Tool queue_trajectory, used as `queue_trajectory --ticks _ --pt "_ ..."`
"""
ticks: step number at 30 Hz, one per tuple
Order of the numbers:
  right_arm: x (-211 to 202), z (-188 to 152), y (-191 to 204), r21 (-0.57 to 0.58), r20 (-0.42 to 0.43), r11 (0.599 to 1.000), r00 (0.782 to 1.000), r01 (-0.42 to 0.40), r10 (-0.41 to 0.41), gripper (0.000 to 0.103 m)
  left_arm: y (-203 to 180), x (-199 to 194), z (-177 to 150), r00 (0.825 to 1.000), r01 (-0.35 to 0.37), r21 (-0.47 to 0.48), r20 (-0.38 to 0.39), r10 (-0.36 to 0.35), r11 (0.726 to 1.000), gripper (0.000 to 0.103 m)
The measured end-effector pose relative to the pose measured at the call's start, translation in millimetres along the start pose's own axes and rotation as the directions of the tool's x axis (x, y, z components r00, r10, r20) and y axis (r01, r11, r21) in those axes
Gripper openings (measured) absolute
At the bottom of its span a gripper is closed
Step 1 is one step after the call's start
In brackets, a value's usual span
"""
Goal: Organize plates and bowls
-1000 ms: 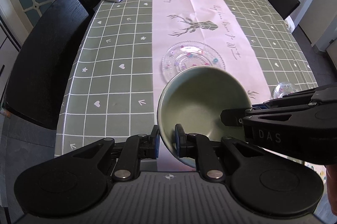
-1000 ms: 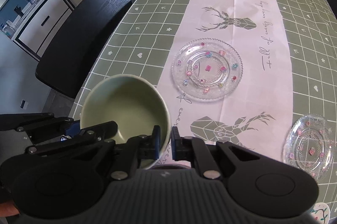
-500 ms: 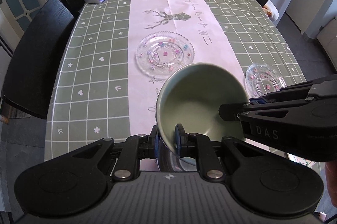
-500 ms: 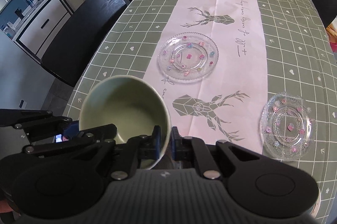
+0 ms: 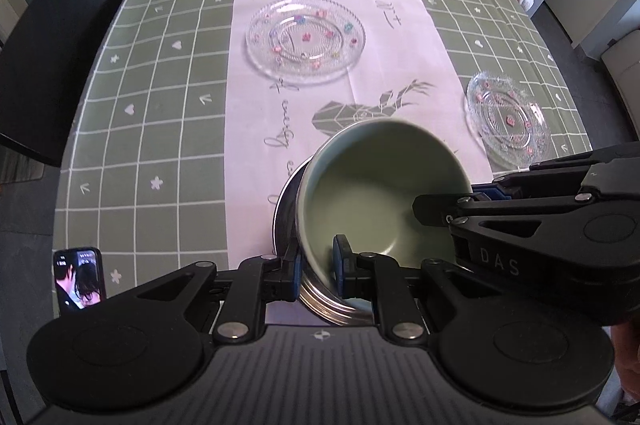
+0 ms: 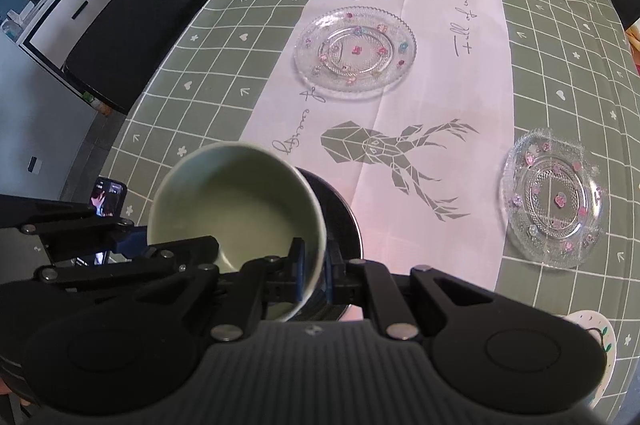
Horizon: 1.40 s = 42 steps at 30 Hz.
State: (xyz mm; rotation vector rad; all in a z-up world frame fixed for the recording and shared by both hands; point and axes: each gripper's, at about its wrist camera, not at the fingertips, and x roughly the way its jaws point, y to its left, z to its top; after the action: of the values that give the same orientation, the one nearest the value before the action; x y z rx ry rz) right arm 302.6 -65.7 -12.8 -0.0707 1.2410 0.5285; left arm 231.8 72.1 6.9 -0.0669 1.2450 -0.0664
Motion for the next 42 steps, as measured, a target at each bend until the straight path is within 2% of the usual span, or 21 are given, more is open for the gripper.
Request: queue_trajectory --ticks 8,19,30,34,39,42 --pt "13 -2 0 -0.010 -0.046 1.000 0.999 0.009 -0.009 0.008 3 12 4 0.997 0.022 -0.010 -0.079 -0.023 1.000 0.017" --pt "24 -2 -7 0.004 -0.080 1.000 0.997 -0.002 0.003 0.008 1 22 4 0.992 0.044 -0.012 -0.118 -0.046 0.999 0.017" --pt "27 1 -8 0.008 -0.076 1.000 0.997 -0.004 0.005 0.008 3 25 5 0.990 0.053 -0.020 -0.128 -0.055 0.998 0.018" --pt "25 1 -9 0.010 -0.073 1.000 0.997 -0.007 0.008 0.012 5 24 6 0.989 0.062 -0.030 -0.133 -0.066 0.998 0.019" --pt "25 1 -9 0.009 -0.074 1.000 0.997 -0.006 0.007 0.012 7 21 5 0.990 0.068 -0.041 -0.121 -0.073 0.997 0.019" --pt "26 1 -9 0.010 -0.075 1.000 0.997 -0.006 0.007 0.013 9 19 5 0.990 0.079 -0.048 -0.117 -0.084 0.996 0.022"
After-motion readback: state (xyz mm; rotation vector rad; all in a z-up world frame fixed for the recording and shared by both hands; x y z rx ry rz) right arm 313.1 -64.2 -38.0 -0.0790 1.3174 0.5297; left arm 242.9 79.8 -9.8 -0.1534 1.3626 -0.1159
